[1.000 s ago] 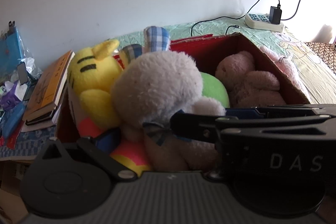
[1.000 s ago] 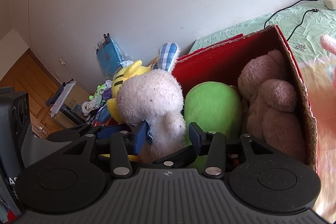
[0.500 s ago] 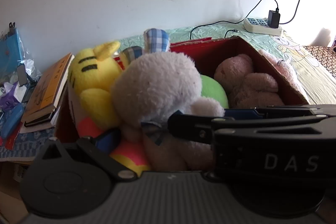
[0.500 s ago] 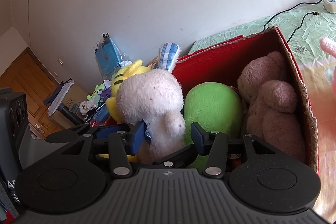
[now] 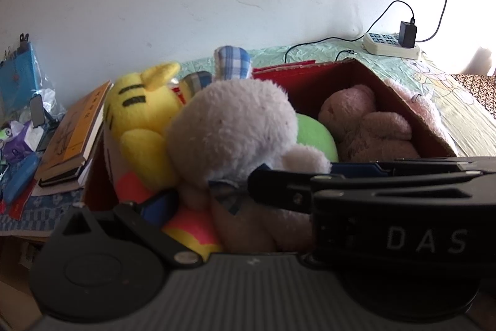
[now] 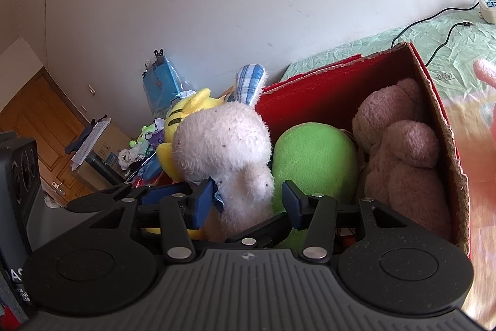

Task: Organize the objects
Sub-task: 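Lower the white bunny into the box beside the tiger and open both grippers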

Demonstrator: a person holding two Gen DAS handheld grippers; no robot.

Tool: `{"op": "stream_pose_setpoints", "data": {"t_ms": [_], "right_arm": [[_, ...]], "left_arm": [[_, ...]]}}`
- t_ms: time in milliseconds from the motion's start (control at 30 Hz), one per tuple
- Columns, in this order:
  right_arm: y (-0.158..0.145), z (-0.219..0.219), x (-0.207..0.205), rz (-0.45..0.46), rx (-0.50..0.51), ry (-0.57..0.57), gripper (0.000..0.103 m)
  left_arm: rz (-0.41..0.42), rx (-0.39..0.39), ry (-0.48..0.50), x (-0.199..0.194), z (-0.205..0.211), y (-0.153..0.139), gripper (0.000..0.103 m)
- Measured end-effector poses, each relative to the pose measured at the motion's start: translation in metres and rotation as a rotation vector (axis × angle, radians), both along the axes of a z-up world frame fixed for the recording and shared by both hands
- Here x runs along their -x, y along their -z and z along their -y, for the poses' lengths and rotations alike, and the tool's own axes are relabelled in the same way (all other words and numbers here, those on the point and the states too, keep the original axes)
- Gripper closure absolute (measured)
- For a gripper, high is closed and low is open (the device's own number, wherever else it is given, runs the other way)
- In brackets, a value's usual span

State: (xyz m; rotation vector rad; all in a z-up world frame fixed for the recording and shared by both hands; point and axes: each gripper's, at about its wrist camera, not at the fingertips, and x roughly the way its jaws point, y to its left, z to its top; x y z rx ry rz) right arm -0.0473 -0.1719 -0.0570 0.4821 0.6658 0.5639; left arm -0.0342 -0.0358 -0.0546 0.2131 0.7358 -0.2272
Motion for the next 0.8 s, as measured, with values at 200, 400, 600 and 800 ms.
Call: {"op": "stream_pose_setpoints", "data": {"t_ms": [200, 400, 600, 800], "right_arm": [[0.0, -0.001, 0.001, 0.002, 0.008, 0.006, 0.051], [-0.001, -0.004, -0.001, -0.007, 0.031, -0.004, 0.047], [-0.004, -0.003, 0.0, -0.03, 0.034, -0.003, 0.046], [-0.015, 0.005, 0.02, 0.035, 0.032, 0.003, 0.046]], "left_arm": [[0.015, 0.0, -0.009, 0.002, 0.0, 0.0, 0.0], [0.06, -0.002, -0.022, 0.008, 0.001, 0.002, 0.0], [0.07, -0.034, -0.018, 0.011, 0.004, -0.002, 0.0], [0.087, -0.028, -0.017, 0.028, 0.003, -0.013, 0.0]]}}
